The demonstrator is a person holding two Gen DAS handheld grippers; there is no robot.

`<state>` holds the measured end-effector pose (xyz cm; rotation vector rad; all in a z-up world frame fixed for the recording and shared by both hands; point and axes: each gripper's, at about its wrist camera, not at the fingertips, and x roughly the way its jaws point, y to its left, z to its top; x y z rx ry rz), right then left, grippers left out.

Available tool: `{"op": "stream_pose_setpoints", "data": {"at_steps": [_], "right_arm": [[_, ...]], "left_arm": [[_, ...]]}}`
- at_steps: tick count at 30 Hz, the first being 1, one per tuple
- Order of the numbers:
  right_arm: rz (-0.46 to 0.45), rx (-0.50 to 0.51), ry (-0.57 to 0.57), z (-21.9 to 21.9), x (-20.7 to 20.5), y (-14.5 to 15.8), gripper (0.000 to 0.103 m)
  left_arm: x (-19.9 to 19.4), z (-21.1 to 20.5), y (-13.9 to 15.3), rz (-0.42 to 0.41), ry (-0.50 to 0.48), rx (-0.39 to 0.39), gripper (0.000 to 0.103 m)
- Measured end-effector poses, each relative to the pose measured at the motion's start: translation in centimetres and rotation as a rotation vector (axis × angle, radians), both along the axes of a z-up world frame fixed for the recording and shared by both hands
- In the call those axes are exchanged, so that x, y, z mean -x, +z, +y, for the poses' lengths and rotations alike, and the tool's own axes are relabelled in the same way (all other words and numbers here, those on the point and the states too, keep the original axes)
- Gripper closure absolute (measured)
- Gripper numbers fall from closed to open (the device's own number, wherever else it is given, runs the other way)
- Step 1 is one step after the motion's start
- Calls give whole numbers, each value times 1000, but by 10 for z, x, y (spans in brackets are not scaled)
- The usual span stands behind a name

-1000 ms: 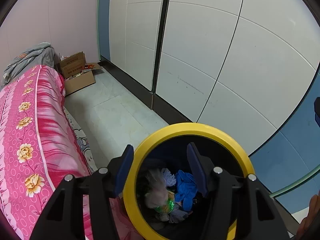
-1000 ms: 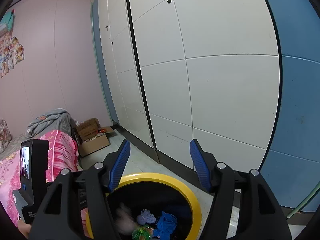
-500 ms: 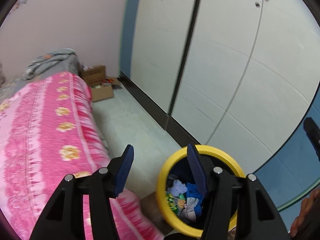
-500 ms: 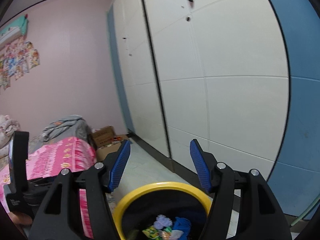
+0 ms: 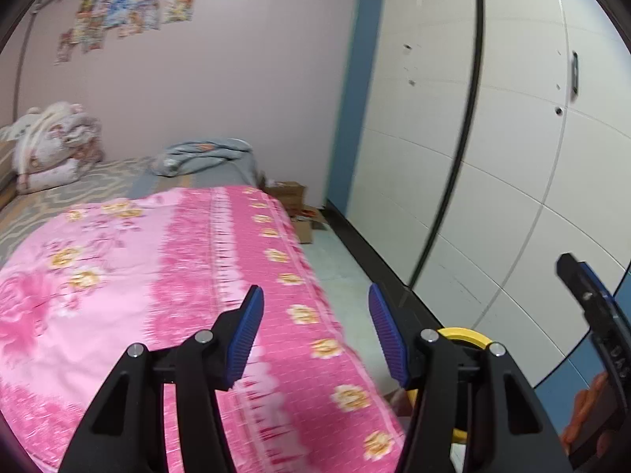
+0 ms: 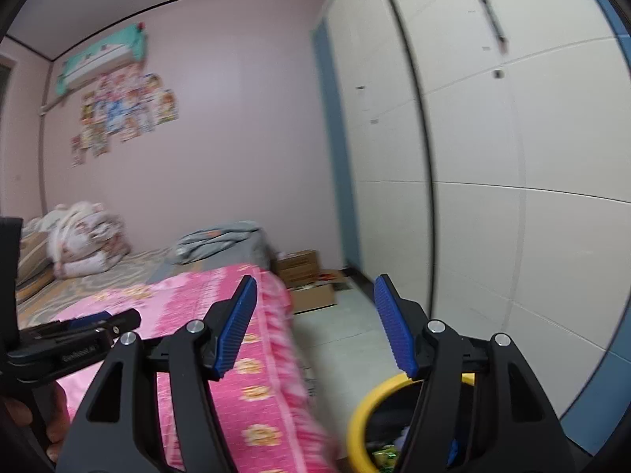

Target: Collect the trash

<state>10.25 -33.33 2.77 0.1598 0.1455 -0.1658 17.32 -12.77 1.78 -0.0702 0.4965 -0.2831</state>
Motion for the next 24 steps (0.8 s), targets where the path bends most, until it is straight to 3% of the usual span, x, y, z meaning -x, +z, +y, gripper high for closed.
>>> {"op": "stream_pose_setpoints", "data": {"at_steps": [6, 16, 18, 20, 24], "right_arm": [[39, 23, 129, 62, -5, -4, 44], [80, 52, 213, 114, 4, -20, 35], [86, 55, 222, 113, 5, -22, 30], [93, 45, 225, 112, 6, -26, 16], [106, 28, 214, 110, 10, -36, 8]], "left_arm": [[35, 61, 4, -31, 121, -24, 49], [73, 112, -20, -49, 210, -16, 30], [78, 113, -26, -58, 223, -27, 23], [83, 117, -31, -65, 235, -19, 18], [93, 124, -34, -77, 246, 13, 13]]}}
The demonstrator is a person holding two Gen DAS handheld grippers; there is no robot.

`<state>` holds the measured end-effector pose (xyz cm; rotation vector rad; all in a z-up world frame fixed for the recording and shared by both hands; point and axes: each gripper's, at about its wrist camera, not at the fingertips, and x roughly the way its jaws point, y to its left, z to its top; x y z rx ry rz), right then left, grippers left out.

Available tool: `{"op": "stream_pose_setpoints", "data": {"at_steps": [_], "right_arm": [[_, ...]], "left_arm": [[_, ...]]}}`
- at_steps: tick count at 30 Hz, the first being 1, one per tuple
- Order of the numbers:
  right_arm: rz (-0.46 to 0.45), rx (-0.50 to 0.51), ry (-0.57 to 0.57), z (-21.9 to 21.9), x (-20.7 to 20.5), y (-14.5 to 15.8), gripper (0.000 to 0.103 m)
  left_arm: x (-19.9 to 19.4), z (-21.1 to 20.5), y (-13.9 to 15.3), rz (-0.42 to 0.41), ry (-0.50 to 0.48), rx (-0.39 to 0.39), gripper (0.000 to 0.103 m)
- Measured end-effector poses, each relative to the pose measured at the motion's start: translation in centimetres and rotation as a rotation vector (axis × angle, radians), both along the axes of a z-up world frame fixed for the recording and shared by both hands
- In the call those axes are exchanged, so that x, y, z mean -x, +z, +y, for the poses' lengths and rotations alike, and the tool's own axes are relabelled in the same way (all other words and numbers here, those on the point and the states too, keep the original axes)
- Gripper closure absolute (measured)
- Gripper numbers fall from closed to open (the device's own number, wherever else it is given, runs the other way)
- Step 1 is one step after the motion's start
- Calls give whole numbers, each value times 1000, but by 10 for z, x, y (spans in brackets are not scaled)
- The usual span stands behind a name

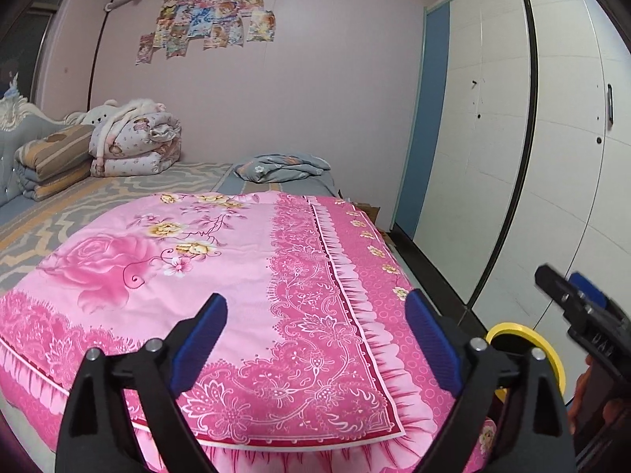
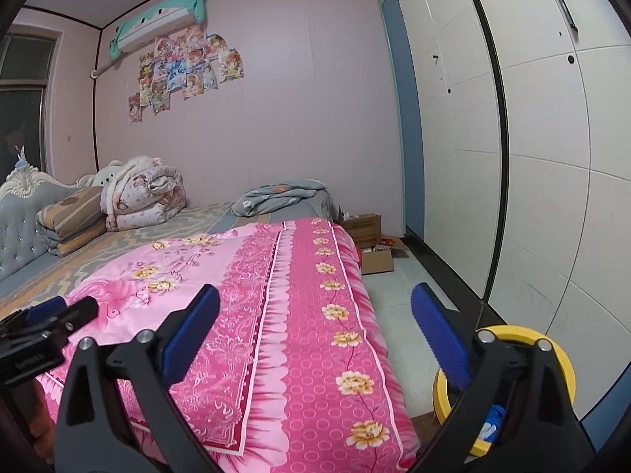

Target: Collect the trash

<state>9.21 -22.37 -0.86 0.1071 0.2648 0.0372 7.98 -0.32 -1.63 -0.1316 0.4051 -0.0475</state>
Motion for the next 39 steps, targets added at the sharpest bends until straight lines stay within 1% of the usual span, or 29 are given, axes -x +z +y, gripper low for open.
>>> {"op": "stream_pose_setpoints", "data": {"at_steps": [2, 6, 10, 14, 18, 22, 30, 39], "right_arm": [[-7, 11, -14, 0, 2, -4, 8], [-29, 51, -33, 6, 8, -9, 8], [-50, 23, -14, 1, 12, -9, 8], [-74, -2, 7, -1, 18, -7, 8], [-66, -7, 18, 1, 19, -8, 8], [-55, -7, 11, 2, 19, -8, 8], [-62, -14, -1, 1, 23, -8, 8], [-46, -12, 3, 2, 21, -9, 8]], "left_arm": [[7, 3, -1, -17, 13, 13, 10], [16, 4, 2, -47, 30, 1, 8], [25, 5, 6, -66, 26, 7, 8], [32, 5, 7, -81, 26, -4, 8], [40, 3, 10, -111, 29, -9, 8], [45, 3, 12, -124, 24, 0, 8], [49, 2, 15, -139, 19, 7, 8], [52, 3, 15, -141, 12, 16, 8]]}}
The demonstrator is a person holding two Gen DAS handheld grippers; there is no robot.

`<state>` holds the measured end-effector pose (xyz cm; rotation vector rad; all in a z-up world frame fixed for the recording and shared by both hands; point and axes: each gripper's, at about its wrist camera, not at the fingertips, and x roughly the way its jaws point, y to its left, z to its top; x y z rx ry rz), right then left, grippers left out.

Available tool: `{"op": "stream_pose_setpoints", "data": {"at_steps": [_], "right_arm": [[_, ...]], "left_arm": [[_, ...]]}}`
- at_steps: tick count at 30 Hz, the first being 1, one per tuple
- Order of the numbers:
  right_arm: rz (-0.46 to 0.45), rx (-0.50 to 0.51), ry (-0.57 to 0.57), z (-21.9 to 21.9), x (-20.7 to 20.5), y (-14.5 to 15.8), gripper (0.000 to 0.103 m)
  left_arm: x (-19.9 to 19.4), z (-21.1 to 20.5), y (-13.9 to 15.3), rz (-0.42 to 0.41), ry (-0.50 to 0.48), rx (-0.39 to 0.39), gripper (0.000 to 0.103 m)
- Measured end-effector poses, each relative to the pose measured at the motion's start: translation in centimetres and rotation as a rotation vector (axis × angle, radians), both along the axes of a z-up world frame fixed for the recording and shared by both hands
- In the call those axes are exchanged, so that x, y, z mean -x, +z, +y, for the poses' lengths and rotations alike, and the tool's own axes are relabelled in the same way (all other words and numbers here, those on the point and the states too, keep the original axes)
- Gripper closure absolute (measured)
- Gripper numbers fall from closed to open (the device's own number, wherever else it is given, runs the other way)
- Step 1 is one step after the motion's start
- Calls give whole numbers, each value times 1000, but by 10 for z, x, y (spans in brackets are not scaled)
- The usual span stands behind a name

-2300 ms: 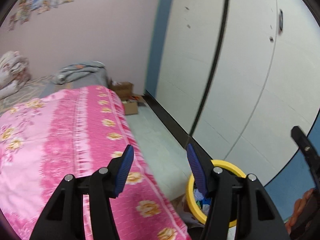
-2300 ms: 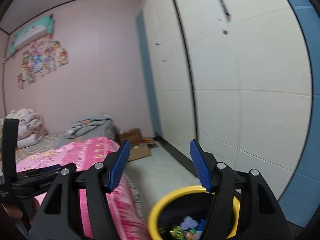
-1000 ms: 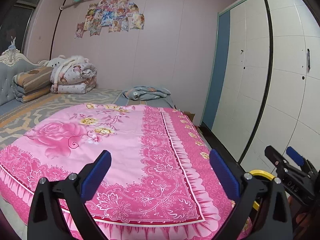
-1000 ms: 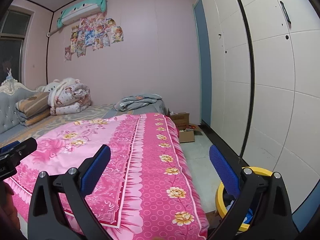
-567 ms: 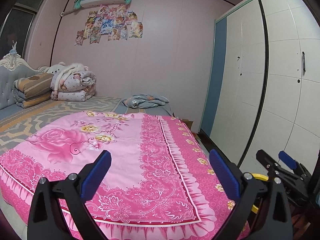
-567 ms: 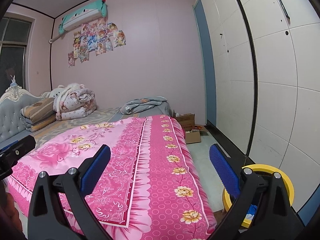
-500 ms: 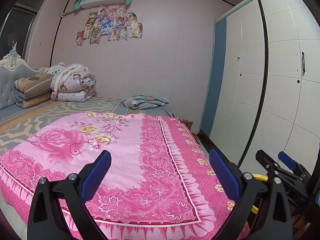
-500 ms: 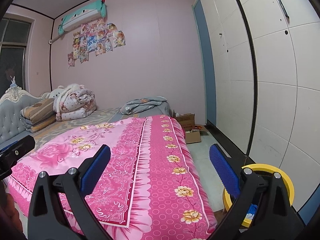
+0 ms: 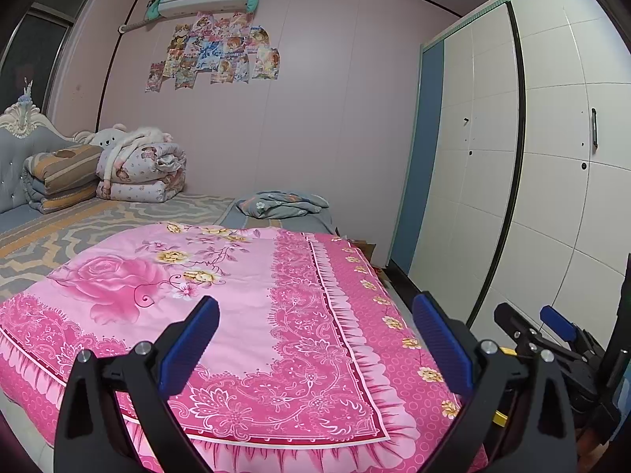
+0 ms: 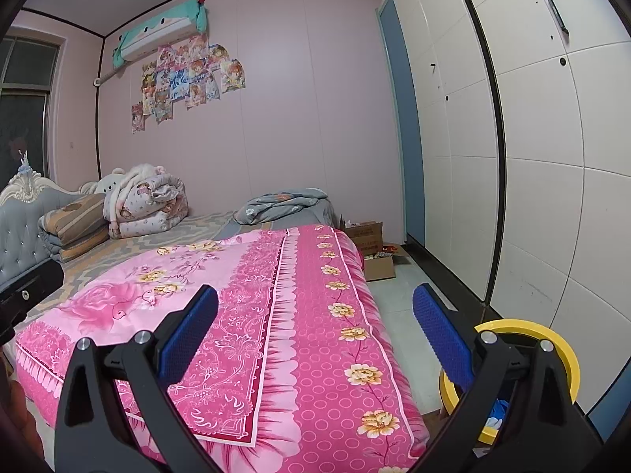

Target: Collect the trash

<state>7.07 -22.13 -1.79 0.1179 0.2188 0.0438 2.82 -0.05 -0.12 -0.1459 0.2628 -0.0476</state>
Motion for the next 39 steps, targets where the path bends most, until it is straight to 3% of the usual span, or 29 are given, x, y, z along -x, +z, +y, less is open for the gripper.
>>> {"op": "stream_pose_setpoints", "data": {"at_steps": [39], "right_arm": [[28, -7, -5, 2, -5, -7, 8]], "left_arm": [[-2, 2, -3, 12, -6, 14, 8]]}}
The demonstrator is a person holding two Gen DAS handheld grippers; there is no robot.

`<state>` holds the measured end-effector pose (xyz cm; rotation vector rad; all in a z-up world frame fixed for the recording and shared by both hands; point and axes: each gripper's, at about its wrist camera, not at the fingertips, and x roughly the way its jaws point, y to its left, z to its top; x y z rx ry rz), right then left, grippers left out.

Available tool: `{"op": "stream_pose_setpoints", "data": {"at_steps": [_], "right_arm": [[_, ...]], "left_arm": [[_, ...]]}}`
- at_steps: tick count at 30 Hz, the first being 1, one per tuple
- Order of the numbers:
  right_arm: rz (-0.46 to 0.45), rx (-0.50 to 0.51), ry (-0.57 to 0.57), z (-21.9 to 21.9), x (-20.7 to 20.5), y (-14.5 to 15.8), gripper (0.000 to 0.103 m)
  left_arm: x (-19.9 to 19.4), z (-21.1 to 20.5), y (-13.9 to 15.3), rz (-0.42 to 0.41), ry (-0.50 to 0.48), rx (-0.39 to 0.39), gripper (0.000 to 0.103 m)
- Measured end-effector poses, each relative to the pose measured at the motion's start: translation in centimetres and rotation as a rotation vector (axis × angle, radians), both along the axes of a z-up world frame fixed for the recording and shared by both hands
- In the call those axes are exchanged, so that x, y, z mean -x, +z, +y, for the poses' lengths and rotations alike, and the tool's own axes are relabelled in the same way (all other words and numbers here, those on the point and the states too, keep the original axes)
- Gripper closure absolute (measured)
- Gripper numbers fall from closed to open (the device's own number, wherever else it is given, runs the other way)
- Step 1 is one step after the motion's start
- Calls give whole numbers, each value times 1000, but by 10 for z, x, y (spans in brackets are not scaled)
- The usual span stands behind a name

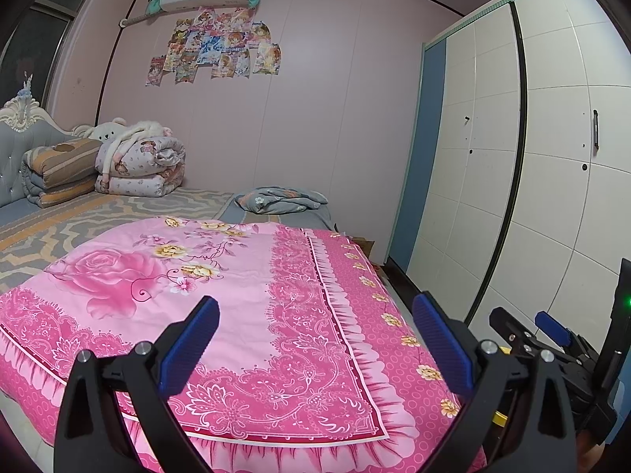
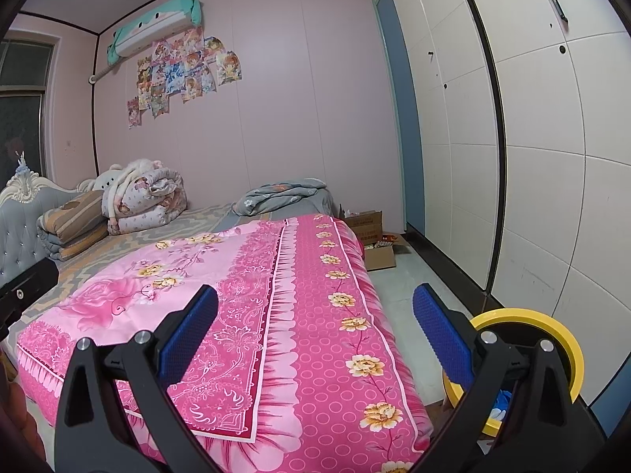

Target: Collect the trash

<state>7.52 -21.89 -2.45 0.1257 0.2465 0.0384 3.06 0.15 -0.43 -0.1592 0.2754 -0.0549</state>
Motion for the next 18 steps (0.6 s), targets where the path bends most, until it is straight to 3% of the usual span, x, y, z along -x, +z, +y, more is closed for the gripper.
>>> {"op": "stream_pose_setpoints", "data": {"at_steps": [18], "right_arm": [[18, -1, -2, 7, 0, -8, 8]], "left_arm": [[-3, -1, -2, 4, -5, 4, 8]]}}
